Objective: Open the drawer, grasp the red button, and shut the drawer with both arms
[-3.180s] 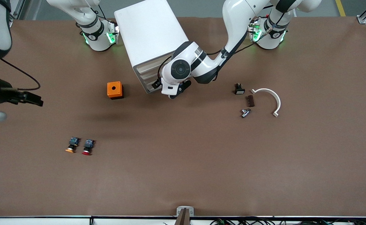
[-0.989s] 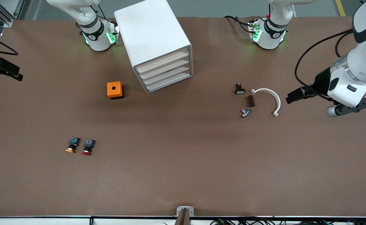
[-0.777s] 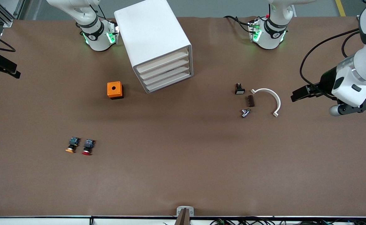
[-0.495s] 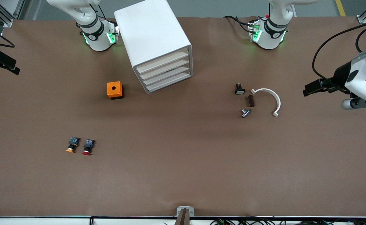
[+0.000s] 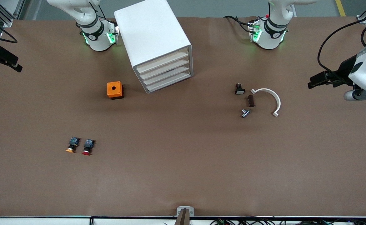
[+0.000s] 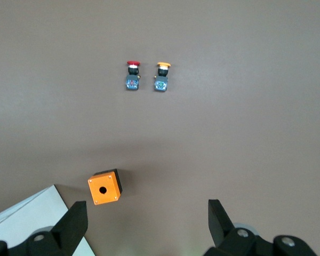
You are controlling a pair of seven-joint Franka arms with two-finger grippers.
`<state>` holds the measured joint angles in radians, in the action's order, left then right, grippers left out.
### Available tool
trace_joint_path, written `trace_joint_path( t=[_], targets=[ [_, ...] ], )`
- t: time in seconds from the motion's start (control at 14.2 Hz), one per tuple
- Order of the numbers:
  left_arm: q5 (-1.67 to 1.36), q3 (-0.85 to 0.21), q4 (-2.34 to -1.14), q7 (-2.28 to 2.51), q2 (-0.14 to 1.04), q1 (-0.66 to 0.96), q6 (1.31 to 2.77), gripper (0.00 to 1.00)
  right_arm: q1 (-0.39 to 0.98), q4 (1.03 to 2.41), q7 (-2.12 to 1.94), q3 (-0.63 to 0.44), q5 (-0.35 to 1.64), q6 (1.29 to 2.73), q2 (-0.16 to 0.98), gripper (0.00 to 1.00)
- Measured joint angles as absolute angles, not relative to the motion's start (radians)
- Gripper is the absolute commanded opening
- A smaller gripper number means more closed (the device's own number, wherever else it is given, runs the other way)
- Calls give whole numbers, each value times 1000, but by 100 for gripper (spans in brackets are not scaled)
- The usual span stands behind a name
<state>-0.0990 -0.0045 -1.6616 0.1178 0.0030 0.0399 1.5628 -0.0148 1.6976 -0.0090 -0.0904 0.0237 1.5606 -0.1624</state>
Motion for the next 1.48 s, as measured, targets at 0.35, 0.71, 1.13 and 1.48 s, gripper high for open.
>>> trace_joint_path(
  t=[0.35,0.71,1.13,1.48],
  targets=[
    [-99,-3,-1735,117,-58,40,1638,100,-17,1697,-10,-86,25,1581,-164,100],
    [-99,-3,-1732,90,-58,41,1652,100,-17,1697,-11,-74,3,1581,-167,100],
    [-99,-3,-1690,58,-58,52,1652,100,-17,1697,-11,-74,2,1581,-167,100],
    [-49,-5,-1668,58,-58,56,1652,100,-17,1697,-11,-74,2,1558,-167,100]
  ],
)
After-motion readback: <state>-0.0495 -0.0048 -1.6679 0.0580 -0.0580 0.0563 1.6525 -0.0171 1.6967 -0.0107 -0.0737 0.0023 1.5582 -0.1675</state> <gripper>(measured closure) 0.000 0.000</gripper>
